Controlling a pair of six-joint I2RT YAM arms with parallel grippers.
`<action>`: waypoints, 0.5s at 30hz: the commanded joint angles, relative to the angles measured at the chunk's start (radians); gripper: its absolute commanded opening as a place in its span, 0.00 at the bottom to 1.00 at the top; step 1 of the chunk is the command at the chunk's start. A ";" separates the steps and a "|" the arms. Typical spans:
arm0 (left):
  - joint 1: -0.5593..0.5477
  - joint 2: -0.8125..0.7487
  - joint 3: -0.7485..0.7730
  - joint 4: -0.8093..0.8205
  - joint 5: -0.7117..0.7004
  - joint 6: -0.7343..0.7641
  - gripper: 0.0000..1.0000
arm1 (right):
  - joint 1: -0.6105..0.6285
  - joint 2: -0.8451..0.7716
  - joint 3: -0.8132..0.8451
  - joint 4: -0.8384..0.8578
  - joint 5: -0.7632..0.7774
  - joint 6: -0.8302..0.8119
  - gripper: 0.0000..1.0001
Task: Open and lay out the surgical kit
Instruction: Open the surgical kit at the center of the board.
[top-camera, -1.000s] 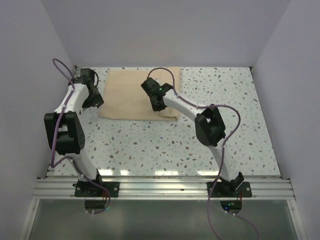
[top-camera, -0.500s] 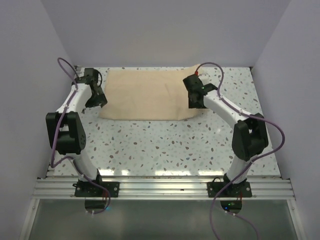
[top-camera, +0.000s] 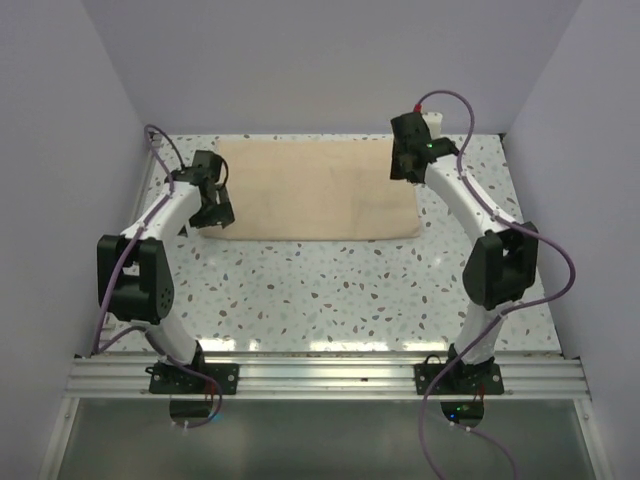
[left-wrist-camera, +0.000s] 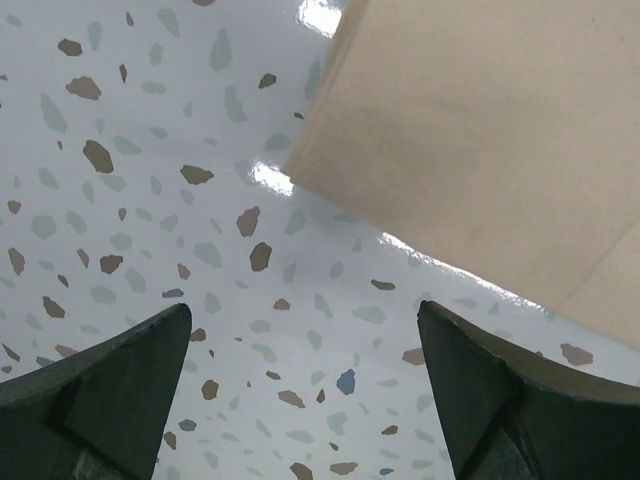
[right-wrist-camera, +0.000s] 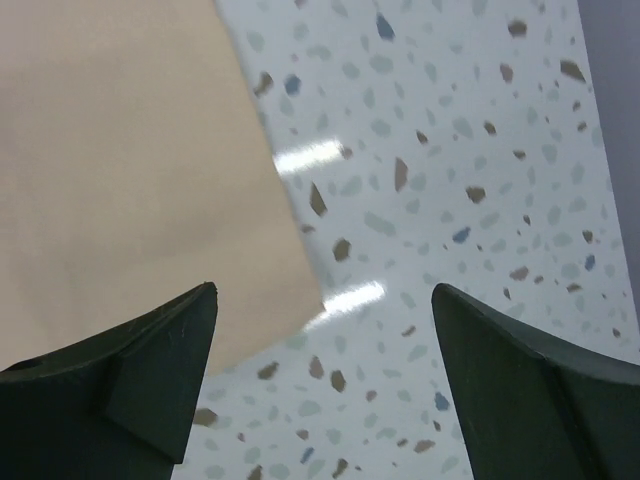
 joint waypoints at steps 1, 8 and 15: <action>-0.023 -0.080 -0.051 0.045 0.007 -0.017 0.99 | -0.008 0.123 0.244 0.042 -0.067 -0.026 0.92; -0.040 -0.170 -0.150 0.030 0.009 -0.037 0.99 | -0.057 0.424 0.623 -0.043 -0.144 0.022 0.83; -0.046 -0.276 -0.273 0.033 0.027 -0.058 0.99 | -0.114 0.578 0.760 -0.014 -0.200 0.046 0.77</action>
